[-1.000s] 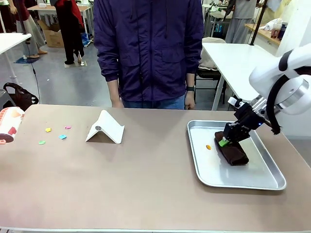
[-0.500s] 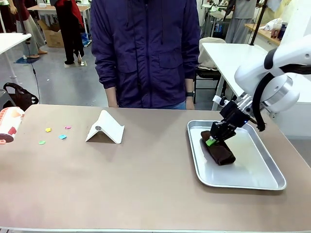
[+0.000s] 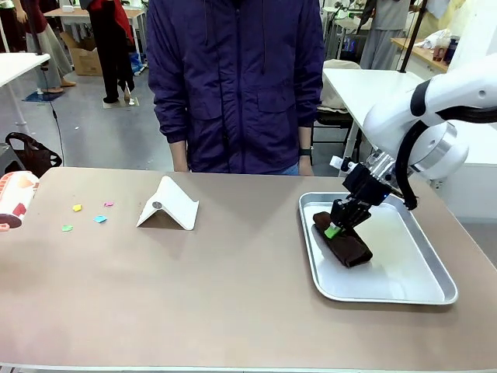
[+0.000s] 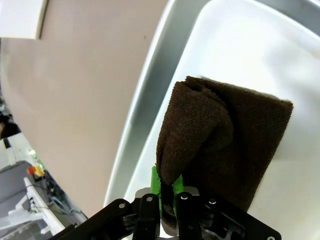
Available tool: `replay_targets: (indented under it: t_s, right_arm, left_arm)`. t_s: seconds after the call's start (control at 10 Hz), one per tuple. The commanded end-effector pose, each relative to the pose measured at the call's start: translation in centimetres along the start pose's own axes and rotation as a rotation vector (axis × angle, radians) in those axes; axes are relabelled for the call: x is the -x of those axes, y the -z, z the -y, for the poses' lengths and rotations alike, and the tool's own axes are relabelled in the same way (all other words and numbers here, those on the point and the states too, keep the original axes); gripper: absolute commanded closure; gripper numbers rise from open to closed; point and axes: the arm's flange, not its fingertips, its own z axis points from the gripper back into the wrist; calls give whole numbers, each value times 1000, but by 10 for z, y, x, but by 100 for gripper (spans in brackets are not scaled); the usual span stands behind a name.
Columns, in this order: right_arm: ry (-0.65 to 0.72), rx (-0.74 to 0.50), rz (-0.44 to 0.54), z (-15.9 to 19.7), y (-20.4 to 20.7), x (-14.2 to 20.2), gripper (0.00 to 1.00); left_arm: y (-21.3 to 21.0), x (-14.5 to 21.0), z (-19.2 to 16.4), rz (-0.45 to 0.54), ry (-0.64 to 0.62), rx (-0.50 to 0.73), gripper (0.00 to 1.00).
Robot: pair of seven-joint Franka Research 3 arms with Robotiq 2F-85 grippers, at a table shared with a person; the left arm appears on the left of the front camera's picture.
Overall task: Clean the surface of the table.
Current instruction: If a person points to the right, clean the right side of the table with your right hand, and if they point to the left, clean the left side with your left hand.
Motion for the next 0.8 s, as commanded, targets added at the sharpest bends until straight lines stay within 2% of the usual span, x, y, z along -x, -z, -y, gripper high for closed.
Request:
replay_targets:
  t_s: [0.0,0.4,0.7]
  right_arm:
    - [19,62,-32,4,1,-7,89]
    - [112,136,-38,27,1,-1,89]
    - [203,102,3,56,-13,12,89]
  left_arm:
    - [0,3,4,0,11,14,100]
    - [0,3,4,0,11,14,100]
    - [0,3,4,0,11,14,100]
